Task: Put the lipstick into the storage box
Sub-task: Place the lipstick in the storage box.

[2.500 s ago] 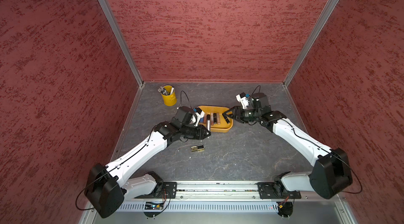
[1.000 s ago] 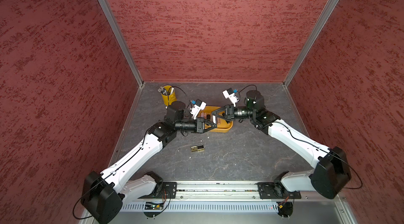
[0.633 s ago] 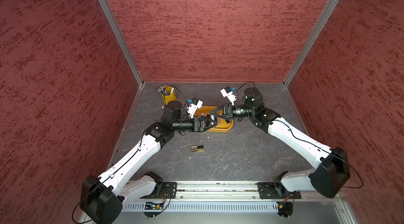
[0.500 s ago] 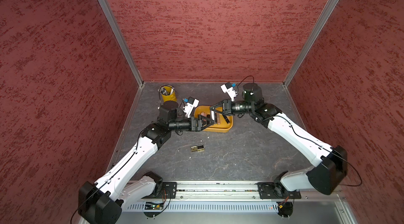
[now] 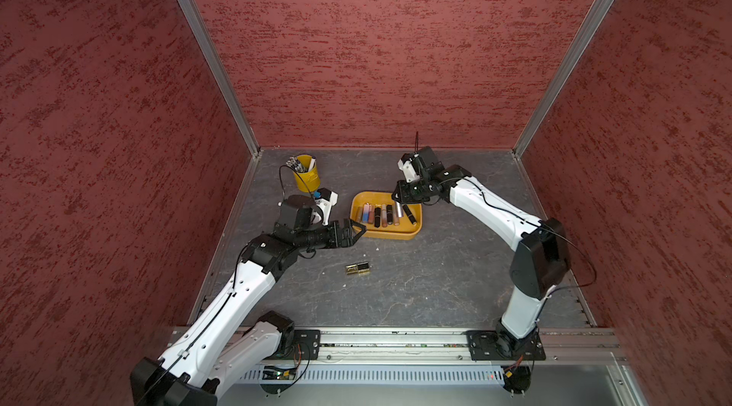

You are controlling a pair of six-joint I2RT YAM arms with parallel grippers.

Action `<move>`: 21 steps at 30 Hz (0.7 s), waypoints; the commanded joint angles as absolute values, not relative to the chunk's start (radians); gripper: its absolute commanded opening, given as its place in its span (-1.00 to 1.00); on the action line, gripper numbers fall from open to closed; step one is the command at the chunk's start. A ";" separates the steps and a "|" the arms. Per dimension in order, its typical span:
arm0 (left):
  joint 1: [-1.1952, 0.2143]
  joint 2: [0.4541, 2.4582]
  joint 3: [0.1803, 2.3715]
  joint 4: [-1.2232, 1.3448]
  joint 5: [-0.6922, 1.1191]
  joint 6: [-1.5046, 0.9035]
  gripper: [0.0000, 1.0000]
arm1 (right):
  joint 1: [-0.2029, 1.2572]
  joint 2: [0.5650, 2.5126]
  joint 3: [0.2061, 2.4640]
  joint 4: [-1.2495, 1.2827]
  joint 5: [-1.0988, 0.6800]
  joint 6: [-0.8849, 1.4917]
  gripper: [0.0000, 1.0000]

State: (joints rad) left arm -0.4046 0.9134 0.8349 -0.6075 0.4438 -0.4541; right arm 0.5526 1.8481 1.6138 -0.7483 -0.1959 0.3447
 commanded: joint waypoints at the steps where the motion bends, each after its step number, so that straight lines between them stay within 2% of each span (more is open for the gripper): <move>1: -0.396 0.878 0.814 -0.633 0.386 -0.423 0.99 | 0.546 1.896 1.663 -0.797 -0.072 0.276 -0.70; 10: -0.385 0.872 0.753 -0.632 0.366 -0.403 0.99 | 0.539 2.004 1.676 -0.770 -0.026 0.256 -0.69; 21: -0.368 0.893 0.737 -0.645 0.407 -0.393 0.99 | 0.515 2.087 1.694 -0.734 -0.063 0.278 -0.69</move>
State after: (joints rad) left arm -0.3771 0.8963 0.7475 -0.6361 0.3916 -0.4110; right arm 0.5247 2.0720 1.6531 -0.7601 -0.0639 0.2726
